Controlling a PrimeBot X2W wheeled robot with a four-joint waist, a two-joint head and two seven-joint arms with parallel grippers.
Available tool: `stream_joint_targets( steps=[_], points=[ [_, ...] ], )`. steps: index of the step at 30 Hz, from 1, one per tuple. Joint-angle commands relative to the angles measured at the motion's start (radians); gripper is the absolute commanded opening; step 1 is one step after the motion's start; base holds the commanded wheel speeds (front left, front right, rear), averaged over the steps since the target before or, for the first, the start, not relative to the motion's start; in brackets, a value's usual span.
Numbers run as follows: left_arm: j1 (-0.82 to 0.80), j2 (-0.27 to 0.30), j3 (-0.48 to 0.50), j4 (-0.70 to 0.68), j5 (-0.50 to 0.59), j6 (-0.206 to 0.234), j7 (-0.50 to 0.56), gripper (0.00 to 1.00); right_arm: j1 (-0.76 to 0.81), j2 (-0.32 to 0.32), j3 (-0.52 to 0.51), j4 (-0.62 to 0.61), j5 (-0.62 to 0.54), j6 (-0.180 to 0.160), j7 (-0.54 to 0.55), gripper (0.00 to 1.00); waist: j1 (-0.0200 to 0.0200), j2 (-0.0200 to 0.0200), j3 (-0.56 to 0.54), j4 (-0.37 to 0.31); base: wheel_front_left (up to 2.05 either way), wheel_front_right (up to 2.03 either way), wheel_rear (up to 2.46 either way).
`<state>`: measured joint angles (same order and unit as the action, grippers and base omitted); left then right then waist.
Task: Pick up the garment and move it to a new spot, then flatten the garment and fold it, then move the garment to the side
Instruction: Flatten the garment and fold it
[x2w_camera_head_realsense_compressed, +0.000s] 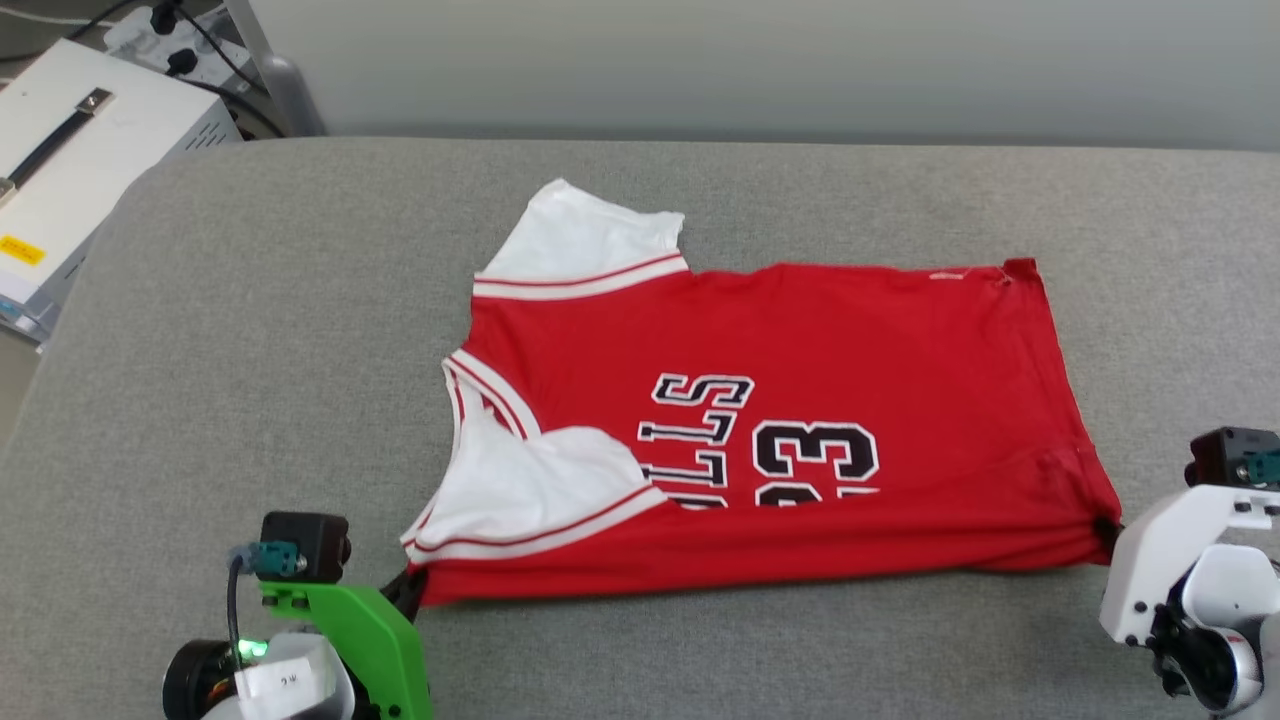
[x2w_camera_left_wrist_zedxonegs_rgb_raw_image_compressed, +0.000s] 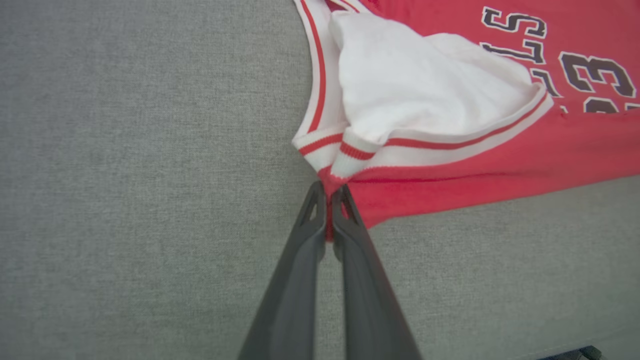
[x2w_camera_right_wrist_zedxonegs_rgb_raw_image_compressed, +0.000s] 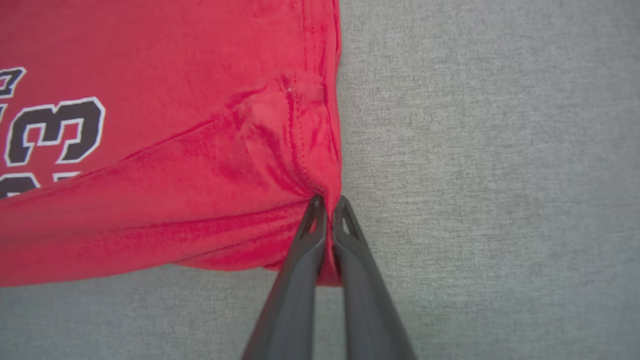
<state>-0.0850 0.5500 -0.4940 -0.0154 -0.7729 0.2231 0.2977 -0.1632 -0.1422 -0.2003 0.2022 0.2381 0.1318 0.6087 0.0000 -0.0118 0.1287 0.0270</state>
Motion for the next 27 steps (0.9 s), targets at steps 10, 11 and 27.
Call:
stream_joint_targets(
  steps=[10,11,27],
  points=[
    [0.12,0.017,-0.05,-0.004,-0.012,-0.013,0.018,0.0,0.212,-0.017,-0.039,-0.199,0.059,-0.001,0.092,0.0,0.0,0.0118,-0.064,-0.005,0.0,0.0,0.0],
    [0.118,0.008,-0.061,0.021,-0.006,-0.021,0.009,0.0,0.253,0.006,-0.037,-0.221,0.061,-0.001,0.105,0.0,0.0,0.0118,-0.062,-0.005,0.0,0.0,0.0],
    [0.06,-0.037,-0.094,0.156,0.052,-0.083,-0.121,1.0,0.251,0.02,-0.015,-0.193,0.028,-0.001,0.032,1.0,0.0,0.0118,-0.075,0.001,0.0,0.0,0.0]
  ],
)
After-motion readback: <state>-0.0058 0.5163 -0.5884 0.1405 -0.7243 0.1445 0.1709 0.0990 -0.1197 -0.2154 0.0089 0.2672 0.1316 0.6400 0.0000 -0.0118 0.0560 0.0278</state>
